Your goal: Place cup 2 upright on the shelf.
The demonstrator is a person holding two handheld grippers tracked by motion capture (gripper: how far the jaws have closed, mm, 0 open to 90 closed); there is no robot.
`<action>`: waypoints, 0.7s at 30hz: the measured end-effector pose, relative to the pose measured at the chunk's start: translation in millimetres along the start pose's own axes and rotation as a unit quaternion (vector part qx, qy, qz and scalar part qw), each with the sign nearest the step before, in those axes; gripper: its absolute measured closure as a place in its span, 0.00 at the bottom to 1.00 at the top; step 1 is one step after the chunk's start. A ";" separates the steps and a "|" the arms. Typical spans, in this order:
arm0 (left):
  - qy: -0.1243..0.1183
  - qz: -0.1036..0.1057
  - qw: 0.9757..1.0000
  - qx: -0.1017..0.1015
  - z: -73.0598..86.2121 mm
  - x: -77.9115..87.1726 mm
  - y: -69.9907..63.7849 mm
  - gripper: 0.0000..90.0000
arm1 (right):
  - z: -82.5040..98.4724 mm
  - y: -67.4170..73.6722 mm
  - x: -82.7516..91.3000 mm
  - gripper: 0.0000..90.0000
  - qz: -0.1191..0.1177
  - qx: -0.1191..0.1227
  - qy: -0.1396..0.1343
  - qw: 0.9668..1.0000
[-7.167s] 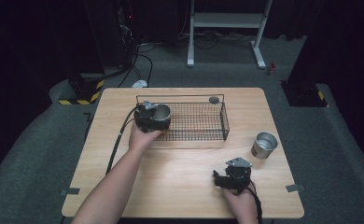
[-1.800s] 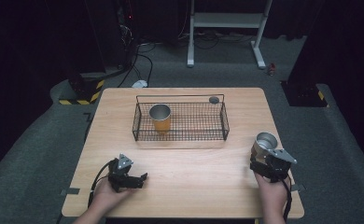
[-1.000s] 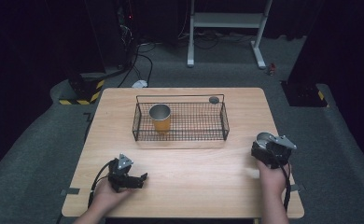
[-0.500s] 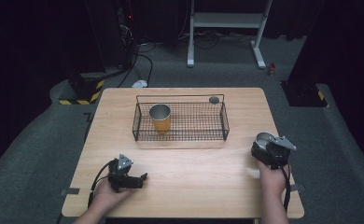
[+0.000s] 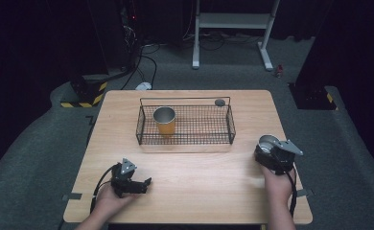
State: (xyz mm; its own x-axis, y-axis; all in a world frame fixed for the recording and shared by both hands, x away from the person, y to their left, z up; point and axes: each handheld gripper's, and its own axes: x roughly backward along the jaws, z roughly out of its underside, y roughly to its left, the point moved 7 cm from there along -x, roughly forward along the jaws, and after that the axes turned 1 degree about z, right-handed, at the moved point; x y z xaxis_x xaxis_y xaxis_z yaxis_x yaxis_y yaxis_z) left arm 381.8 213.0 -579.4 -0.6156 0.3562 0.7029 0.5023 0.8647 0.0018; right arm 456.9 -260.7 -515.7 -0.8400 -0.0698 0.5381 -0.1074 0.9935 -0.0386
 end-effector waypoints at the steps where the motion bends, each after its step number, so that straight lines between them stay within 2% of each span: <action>1: -0.002 0.000 1.000 0.001 -0.2 -0.2 -0.1 0.01 | -0.7 2.6 1.2 0.21 -0.002 0.002 -0.001 1.000; 9: -0.002 0.001 1.000 0.004 -0.1 -0.3 -0.9 0.01 | -2.1 22.6 5.5 0.21 -0.019 0.009 -0.008 1.000; 21: -0.002 0.002 1.000 0.004 -0.1 -0.3 -1.0 0.01 | -1.6 69.0 6.2 0.21 -0.057 0.037 -0.017 0.998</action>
State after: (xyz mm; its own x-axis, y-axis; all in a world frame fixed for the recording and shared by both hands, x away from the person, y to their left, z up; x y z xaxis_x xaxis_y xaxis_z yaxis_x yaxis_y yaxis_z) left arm 381.6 212.1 -579.5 -0.6162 0.3603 0.7003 0.4997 0.8662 -0.0059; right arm 445.1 -192.4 -513.6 -0.8369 -0.1869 0.5145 -0.2416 0.9695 -0.0407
